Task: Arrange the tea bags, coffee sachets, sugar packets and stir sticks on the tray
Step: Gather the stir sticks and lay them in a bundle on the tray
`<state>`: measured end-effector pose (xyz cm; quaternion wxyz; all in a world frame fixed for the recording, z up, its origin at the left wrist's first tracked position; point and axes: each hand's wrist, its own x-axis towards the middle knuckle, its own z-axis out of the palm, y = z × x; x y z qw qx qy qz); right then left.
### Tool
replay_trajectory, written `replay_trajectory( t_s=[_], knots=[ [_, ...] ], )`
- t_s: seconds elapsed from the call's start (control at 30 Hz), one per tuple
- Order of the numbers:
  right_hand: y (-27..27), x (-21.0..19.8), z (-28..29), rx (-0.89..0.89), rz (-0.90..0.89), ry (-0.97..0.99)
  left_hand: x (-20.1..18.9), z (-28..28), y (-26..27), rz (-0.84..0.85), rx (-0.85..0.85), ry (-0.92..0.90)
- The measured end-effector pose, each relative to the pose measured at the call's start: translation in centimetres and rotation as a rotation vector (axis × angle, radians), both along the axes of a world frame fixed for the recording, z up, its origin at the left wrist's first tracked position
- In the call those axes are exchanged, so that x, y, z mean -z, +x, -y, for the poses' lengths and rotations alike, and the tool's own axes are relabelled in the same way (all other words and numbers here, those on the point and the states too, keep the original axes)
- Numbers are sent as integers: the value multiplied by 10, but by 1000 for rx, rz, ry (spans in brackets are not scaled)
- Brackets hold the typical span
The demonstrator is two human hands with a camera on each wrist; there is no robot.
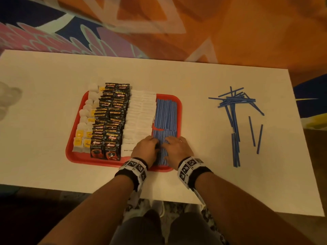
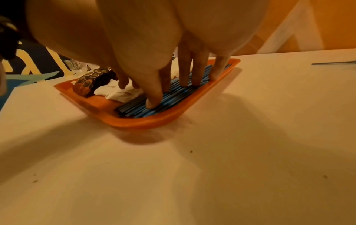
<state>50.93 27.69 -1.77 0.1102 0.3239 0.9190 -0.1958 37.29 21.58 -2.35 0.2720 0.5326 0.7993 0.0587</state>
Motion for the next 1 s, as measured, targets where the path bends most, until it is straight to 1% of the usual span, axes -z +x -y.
replay_trajectory(
  t_s=[0.07, 0.17, 0.27, 0.4, 0.5, 0.6, 0.7, 0.8, 0.9, 1.0],
  knots=[
    [0, -1, 1, 13, -7, 25, 3, 6, -4, -41, 123, 21],
    [-1, -3, 3, 21, -7, 46, 3, 14, -10, -136, 231, 89],
    [0, -4, 7, 3, 53, 42, 0, 19, -10, -208, 379, 34],
    [0, -3, 10, 35, 59, 25, -4, 22, -10, -199, 382, 31],
    [2, -4, 12, 59, 15, 29, -5, 24, -8, -185, 392, 21],
    [10, -5, 13, 117, -25, -1, -4, 23, -8, -161, 356, 46],
    [23, -5, 13, 226, -96, -36, -7, 13, 1, -119, 332, 95],
    [42, -8, 10, 388, -212, -82, -15, -4, 14, -117, 358, 135],
    [74, -9, -1, 554, -220, -157, -22, -29, 36, -108, 391, 167],
    [111, -10, -21, 712, -199, -193, -32, -56, 61, -68, 426, 121]
  ],
)
